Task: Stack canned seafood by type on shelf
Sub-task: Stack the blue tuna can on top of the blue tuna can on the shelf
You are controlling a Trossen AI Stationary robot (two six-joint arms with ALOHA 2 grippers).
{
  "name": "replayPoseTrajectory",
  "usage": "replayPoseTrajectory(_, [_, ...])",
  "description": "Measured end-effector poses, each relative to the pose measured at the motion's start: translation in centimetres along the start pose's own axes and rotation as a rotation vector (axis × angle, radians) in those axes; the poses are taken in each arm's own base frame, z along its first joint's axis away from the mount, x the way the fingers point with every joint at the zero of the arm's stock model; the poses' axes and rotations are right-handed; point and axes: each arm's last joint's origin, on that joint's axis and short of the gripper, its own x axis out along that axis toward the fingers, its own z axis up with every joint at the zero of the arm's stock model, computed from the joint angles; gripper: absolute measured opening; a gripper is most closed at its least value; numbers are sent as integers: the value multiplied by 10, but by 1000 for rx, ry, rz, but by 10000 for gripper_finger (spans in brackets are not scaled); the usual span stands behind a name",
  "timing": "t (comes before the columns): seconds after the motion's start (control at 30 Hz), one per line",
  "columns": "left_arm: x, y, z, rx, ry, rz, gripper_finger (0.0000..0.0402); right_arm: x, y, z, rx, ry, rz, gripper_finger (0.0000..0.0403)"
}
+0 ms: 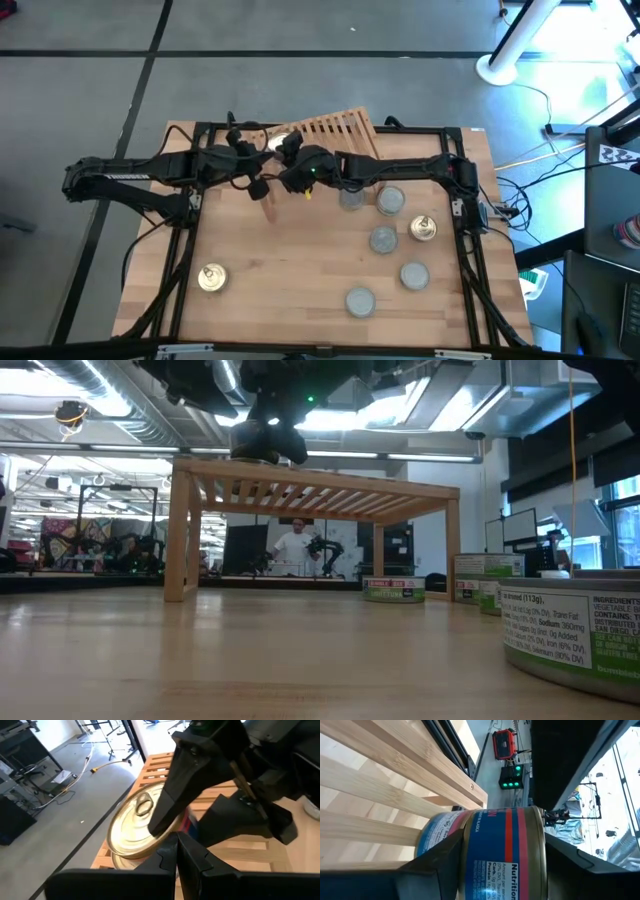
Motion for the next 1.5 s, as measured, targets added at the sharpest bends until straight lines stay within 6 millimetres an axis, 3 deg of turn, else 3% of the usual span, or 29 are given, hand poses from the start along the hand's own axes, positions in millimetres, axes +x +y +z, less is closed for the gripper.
replayPoseTrajectory(0.47, [1, -2, 0, -11, 1, -49, 1, 0, 0, 0, 2, 3, -5, 272])
replayPoseTrajectory(0.7, [11, -9, -3, -14, 40, -70, 3, 0, 0, 0, -3, 3, -6, 295])
replayPoseTrajectory(0.97, [25, -17, -1, -21, 31, -69, 3, 3, -3, -4, -3, -20, -3, 295])
replayPoseTrajectory(1.5, [25, -14, 2, -15, 4, 27, 3, 2, -3, -2, 2, -95, 17, 294])
